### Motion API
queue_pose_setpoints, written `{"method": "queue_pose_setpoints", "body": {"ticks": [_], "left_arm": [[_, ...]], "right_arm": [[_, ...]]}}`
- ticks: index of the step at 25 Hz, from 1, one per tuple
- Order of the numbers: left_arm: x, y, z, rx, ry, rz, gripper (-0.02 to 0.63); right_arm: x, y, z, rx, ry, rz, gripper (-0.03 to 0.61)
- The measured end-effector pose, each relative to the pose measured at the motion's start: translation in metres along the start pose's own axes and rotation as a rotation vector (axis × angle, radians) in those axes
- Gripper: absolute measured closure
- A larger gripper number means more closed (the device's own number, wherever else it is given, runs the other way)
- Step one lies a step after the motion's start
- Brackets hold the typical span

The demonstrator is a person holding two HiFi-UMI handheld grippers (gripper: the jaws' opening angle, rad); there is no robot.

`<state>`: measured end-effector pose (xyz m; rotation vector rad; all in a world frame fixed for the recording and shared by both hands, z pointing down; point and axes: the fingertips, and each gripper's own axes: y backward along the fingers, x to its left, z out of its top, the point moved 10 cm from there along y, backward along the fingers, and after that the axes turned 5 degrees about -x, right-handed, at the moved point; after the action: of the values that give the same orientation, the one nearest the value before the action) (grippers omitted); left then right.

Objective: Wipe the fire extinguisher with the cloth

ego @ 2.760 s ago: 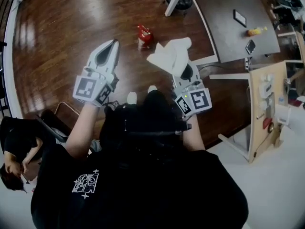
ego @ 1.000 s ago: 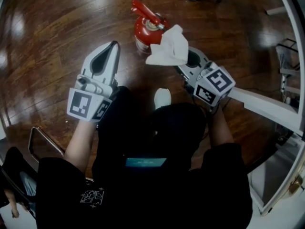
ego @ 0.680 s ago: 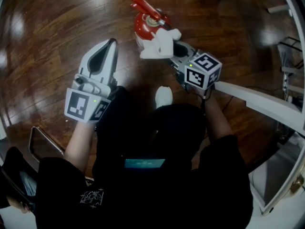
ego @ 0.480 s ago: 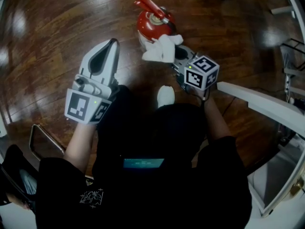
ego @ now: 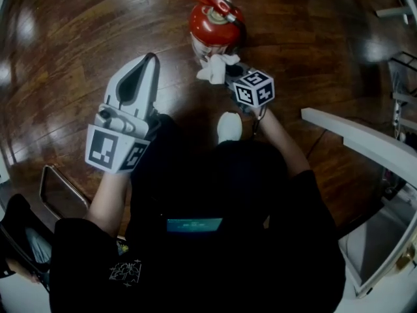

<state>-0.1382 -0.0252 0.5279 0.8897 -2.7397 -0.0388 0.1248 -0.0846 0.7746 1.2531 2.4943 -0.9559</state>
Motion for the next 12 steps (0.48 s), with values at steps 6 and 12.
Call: {"method": "queue_pose_setpoints", "body": {"ticks": [6, 12], "left_arm": [[0.003, 0.007, 0.002, -0.007, -0.002, 0.003, 0.611], [0.007, 0.010, 0.002, -0.031, 0.013, -0.006, 0.611]], "right_arm": [[0.008, 0.006, 0.003, -0.003, 0.002, 0.028, 0.479], [0.061, 0.071, 0.091, -0.158, 0.027, 0.159, 0.479]]}}
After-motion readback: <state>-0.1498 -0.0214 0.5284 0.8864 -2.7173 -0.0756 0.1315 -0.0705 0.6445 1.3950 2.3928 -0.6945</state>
